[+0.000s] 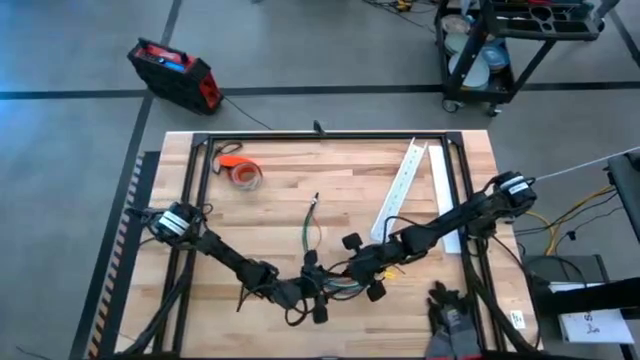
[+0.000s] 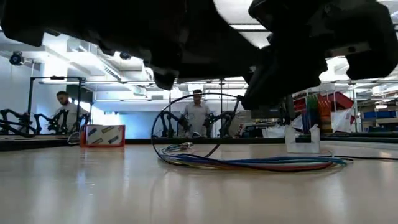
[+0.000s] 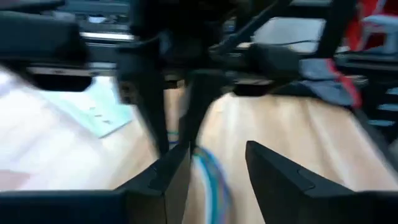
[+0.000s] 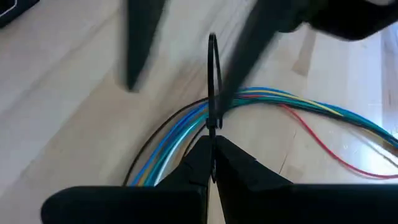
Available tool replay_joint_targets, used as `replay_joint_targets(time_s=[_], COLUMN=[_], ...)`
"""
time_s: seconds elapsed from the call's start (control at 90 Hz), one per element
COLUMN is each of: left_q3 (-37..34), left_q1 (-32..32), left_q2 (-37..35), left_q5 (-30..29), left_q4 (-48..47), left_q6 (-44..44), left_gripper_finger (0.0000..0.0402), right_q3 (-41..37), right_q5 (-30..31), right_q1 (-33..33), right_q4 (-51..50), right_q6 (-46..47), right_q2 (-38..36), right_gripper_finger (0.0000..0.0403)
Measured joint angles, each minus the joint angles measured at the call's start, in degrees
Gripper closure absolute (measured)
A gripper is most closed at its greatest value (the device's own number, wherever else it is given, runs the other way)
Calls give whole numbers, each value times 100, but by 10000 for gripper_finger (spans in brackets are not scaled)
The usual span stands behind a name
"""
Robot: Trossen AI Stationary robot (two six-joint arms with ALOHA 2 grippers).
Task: Ziptie cables
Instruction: Wrap the cables together using a black zip tie
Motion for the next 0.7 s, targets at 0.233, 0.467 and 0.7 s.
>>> replay_joint_targets(time_s=[0.233, 0.467, 0.7], left_q3=[-1, 0, 0], left_q1=[67, 126, 247], left_q2=[-13, 2, 19], left_q5=[-90, 56, 107], left_q4=[-787, -841, -875], left_q6=[-329, -348, -355], left_gripper_finger=[266, 297, 323], right_q3=[0, 0, 0], right_q5=[12, 11, 26], right_q1=[-1, 0, -7], right_q4=[33, 50, 76], right_q6=[18, 25, 43], right_q2=[2, 2, 7], right_gripper_finger=[403, 403, 403])
